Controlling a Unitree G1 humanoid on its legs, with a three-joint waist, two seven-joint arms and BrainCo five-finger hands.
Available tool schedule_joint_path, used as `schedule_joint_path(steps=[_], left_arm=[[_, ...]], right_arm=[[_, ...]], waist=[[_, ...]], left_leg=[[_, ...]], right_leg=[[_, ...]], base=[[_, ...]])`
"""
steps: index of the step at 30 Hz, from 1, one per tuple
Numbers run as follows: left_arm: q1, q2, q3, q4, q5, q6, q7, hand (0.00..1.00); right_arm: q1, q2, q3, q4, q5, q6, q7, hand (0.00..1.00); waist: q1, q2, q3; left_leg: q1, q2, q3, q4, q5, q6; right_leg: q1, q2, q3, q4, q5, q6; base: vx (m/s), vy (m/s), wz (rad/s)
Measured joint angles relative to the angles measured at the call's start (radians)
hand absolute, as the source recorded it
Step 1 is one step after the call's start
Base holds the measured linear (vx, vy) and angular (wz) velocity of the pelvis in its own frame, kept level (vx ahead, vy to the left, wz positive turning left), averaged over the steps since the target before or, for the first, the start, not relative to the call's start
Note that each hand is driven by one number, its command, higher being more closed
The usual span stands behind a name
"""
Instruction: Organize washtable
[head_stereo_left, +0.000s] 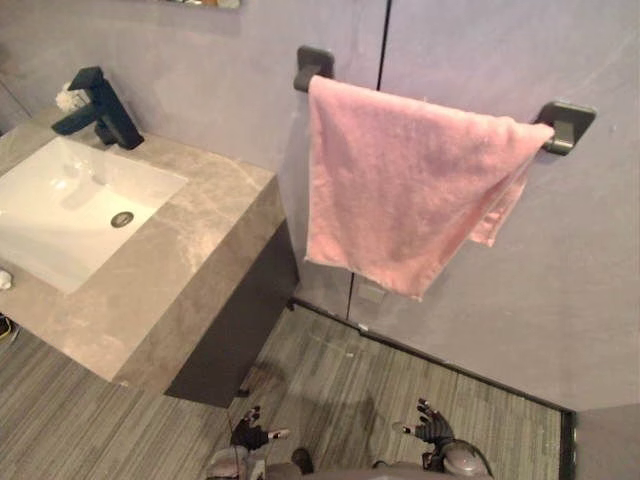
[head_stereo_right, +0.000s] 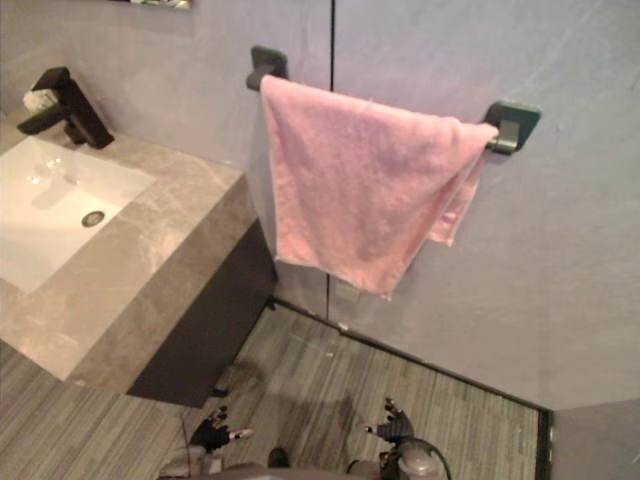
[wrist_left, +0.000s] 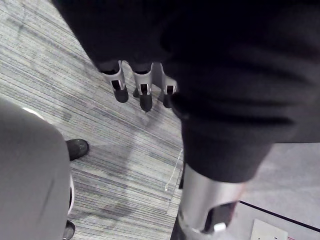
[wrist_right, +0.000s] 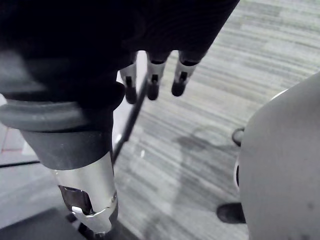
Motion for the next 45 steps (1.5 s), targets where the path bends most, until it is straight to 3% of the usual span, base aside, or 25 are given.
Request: schedule_joint_path(steps=[3,5,6,9,11,13,14,15,17,19,20,23,24,26,30,31,32,36,37,38,39,40,41,44,45], left_arm=[[0.000,0.000,0.001,0.002,0.001,0.001,0.000,0.00],[0.000,0.001,0.001,0.009,0.001,0.002,0.001,0.00],[-0.001,0.000,0.001,0.009,0.001,0.002,0.000,0.00],[-0.011,-0.001,0.011,0.017,0.001,0.002,0.001,0.00],[-0.013,-0.003,0.014,0.021,0.001,0.002,0.001,0.00],[-0.014,-0.002,0.046,0.019,0.001,0.001,0.000,0.00],[-0.015,0.004,0.062,0.016,0.001,-0.001,0.002,0.00],[-0.022,-0.006,0.080,0.017,0.001,-0.001,0.003,0.00],[-0.036,-0.043,0.082,0.004,0.000,-0.006,0.001,0.00],[-0.036,-0.053,0.080,-0.011,-0.001,-0.007,0.002,0.00],[-0.036,-0.053,0.079,-0.012,-0.001,-0.007,0.002,0.00],[-0.033,-0.044,0.051,-0.031,0.000,-0.013,0.001,0.00],[-0.050,-0.032,0.024,-0.025,0.001,-0.010,-0.002,0.00],[-0.054,-0.049,0.000,-0.025,0.001,-0.003,-0.002,0.00],[-0.062,-0.040,-0.083,-0.057,0.001,-0.005,-0.006,0.00],[-0.063,-0.030,-0.093,-0.063,0.001,-0.006,-0.015,0.00],[-0.059,-0.015,-0.103,-0.063,0.001,-0.006,-0.021,0.00],[-0.020,0.026,-0.109,-0.048,0.003,-0.005,-0.021,0.00],[-0.007,0.037,-0.108,-0.036,0.004,-0.005,-0.021,0.00],[0.002,0.044,-0.105,-0.019,0.002,-0.006,-0.019,0.00],[0.003,0.052,-0.104,-0.019,0.004,-0.007,-0.018,0.00],[0.001,0.064,-0.096,-0.016,0.007,-0.008,-0.015,0.00],[0.001,0.066,-0.067,0.003,0.013,-0.012,-0.013,0.00],[0.000,0.068,-0.018,0.019,0.013,-0.015,-0.003,0.00],[-0.001,0.063,0.013,0.033,0.013,-0.015,0.002,0.00]], right_arm=[[-0.014,-0.001,0.002,0.002,-0.004,0.001,0.000,0.00],[-0.019,-0.010,0.001,-0.021,-0.004,-0.001,0.002,0.00],[-0.016,-0.010,0.002,-0.028,-0.003,-0.002,0.003,0.00],[-0.014,-0.011,0.008,-0.035,0.001,-0.006,0.006,0.00],[-0.018,-0.012,0.009,-0.036,0.005,-0.013,0.014,0.00],[-0.016,-0.009,0.019,-0.038,0.005,-0.015,0.014,0.00],[-0.007,0.000,0.019,-0.038,0.006,-0.014,0.014,0.00],[-0.014,0.004,0.011,-0.041,0.008,-0.013,0.014,0.00],[-0.019,-0.025,-0.006,-0.054,0.007,-0.012,0.000,0.00],[-0.033,-0.034,-0.003,-0.053,0.004,-0.008,-0.004,0.00],[-0.036,-0.035,-0.003,-0.053,0.004,-0.007,-0.004,0.00],[-0.066,-0.034,0.002,-0.057,0.002,-0.006,-0.005,0.00],[-0.074,-0.026,-0.007,-0.053,0.002,-0.011,-0.008,0.00],[-0.068,-0.045,-0.008,-0.045,0.002,-0.007,-0.009,0.00],[-0.024,-0.044,-0.050,-0.043,0.004,-0.003,-0.012,0.00],[-0.015,-0.039,-0.065,-0.044,0.004,-0.004,-0.012,0.00],[-0.016,-0.037,-0.066,-0.044,0.004,-0.005,-0.012,0.00],[-0.017,-0.012,-0.064,-0.034,0.002,-0.005,-0.007,0.00],[-0.015,-0.008,-0.065,-0.034,0.001,-0.002,-0.003,0.00],[-0.014,-0.008,-0.065,-0.035,0.000,-0.001,-0.002,0.00],[-0.013,-0.007,-0.065,-0.037,0.002,-0.002,-0.002,0.00],[-0.011,-0.005,-0.061,-0.038,-0.001,-0.004,0.000,0.00],[-0.009,-0.001,-0.063,-0.036,0.000,-0.004,0.000,0.00],[-0.007,0.004,-0.045,-0.030,-0.001,-0.004,0.000,0.00],[-0.005,0.008,-0.035,-0.021,0.001,-0.011,0.004,0.00]], waist=[[-0.007,0.005,0.004],[-0.028,0.011,0.013],[-0.031,0.021,0.019],[-0.027,0.012,0.023],[-0.032,0.015,0.026],[-0.028,-0.010,0.025],[-0.027,-0.038,0.020],[-0.030,-0.038,0.024],[-0.026,0.021,0.034],[-0.026,0.034,0.040],[-0.024,0.033,0.040],[-0.027,0.011,0.029],[-0.039,-0.001,0.036],[-0.065,0.006,0.034],[-0.088,0.006,0.031],[-0.086,0.002,0.027],[-0.081,0.000,0.025],[-0.078,0.005,0.023],[-0.068,0.003,0.024],[-0.062,0.010,0.021],[-0.063,0.019,0.024],[-0.066,0.024,0.024],[-0.065,0.015,0.021],[-0.063,-0.012,0.021],[-0.066,-0.047,0.010]], left_leg=[[-0.014,-0.020,-0.024,-0.031,0.001,0.007],[0.004,-0.031,-0.090,-0.047,-0.003,0.016],[0.005,-0.028,-0.108,-0.043,-0.003,0.020],[-0.002,-0.017,-0.185,-0.015,-0.013,0.033],[-0.008,0.001,-0.251,0.009,-0.027,0.015],[-0.027,-0.010,-0.304,0.052,-0.036,-0.009],[-0.038,-0.029,-0.332,0.067,-0.045,-0.023],[-0.048,-0.016,-0.362,0.081,-0.046,-0.030],[-0.127,0.041,-0.246,0.135,-0.041,-0.062],[-0.147,0.064,-0.158,0.125,-0.008,-0.099],[-0.153,0.070,-0.136,0.125,0.002,-0.094],[-0.163,0.065,-0.116,-0.002,0.151,-0.112],[-0.162,0.092,-0.024,0.100,0.066,-0.088],[-0.146,0.134,0.086,0.176,0.012,-0.074],[-0.125,0.163,0.285,0.136,0.020,-0.077],[-0.127,0.152,0.320,0.110,0.031,-0.058],[-0.126,0.126,0.311,0.073,0.052,-0.037],[-0.093,0.056,0.198,-0.040,0.098,-0.018],[-0.089,0.043,0.157,-0.039,0.098,-0.018],[-0.091,0.044,0.098,-0.031,0.093,-0.011],[-0.099,0.049,0.062,-0.023,0.090,-0.004],[-0.117,0.054,-0.006,-0.014,0.085,0.005],[-0.116,0.046,-0.061,-0.031,0.103,0.023],[-0.101,0.012,-0.148,-0.045,0.131,0.018],[-0.088,-0.027,-0.191,-0.053,0.139,0.006]], right_leg=[[-0.088,-0.041,0.002,0.160,-0.041,0.031],[-0.191,-0.071,0.062,0.391,-0.066,0.026],[-0.204,-0.065,0.097,0.413,-0.086,0.016],[-0.260,-0.034,0.227,0.415,-0.128,0.026],[-0.317,0.004,0.333,0.406,-0.124,0.032],[-0.312,-0.015,0.351,0.338,-0.108,0.035],[-0.304,-0.050,0.336,0.299,-0.043,0.031],[-0.296,-0.060,0.285,0.317,-0.044,0.027],[-0.284,-0.059,0.164,0.291,-0.045,0.021],[-0.278,-0.061,0.111,0.291,-0.055,0.005],[-0.275,-0.061,0.096,0.292,-0.058,-0.001],[-0.264,-0.056,0.033,0.221,-0.038,-0.034],[-0.244,-0.063,-0.038,0.166,-0.022,-0.050],[-0.216,-0.072,-0.112,0.174,-0.021,-0.051],[-0.138,-0.106,-0.297,0.211,-0.022,-0.051],[-0.119,-0.123,-0.353,0.215,-0.022,-0.051],[-0.104,-0.139,-0.394,0.219,-0.016,-0.042],[-0.061,-0.171,-0.428,0.242,0.000,-0.017],[-0.064,-0.176,-0.367,0.289,0.003,-0.023],[-0.104,-0.168,-0.220,0.376,0.017,-0.051],[-0.134,-0.147,-0.111,0.405,0.000,-0.054],[-0.145,-0.067,0.105,0.373,-0.085,-0.020],[-0.143,-0.014,0.236,0.335,-0.119,0.006],[-0.143,0.011,0.303,0.256,-0.119,-0.001],[-0.129,-0.006,0.306,0.215,-0.105,-0.004]], base=[[-0.09,0.082,0.09],[-0.01,0.082,0.63],[0.12,0.057,0.80],[0.10,-0.020,0.80],[0.16,-0.122,0.86],[0.13,-0.179,1.04],[0.16,-0.267,1.36],[0.17,-0.266,1.51],[0.17,-0.242,1.48],[0.09,-0.146,0.87],[0.07,-0.128,0.67],[0.02,-0.106,0.65],[0.04,-0.069,0.78],[0.04,-0.038,1.11],[-0.01,0.122,1.64],[-0.03,0.156,1.39],[-0.03,0.209,1.23],[0.00,0.151,0.94],[0.06,0.087,0.96],[0.06,0.082,1.11],[0.06,0.054,1.42],[0.05,0.007,1.67],[0.04,-0.018,1.65],[0.03,-0.079,1.26],[0.01,-0.089,0.89]])
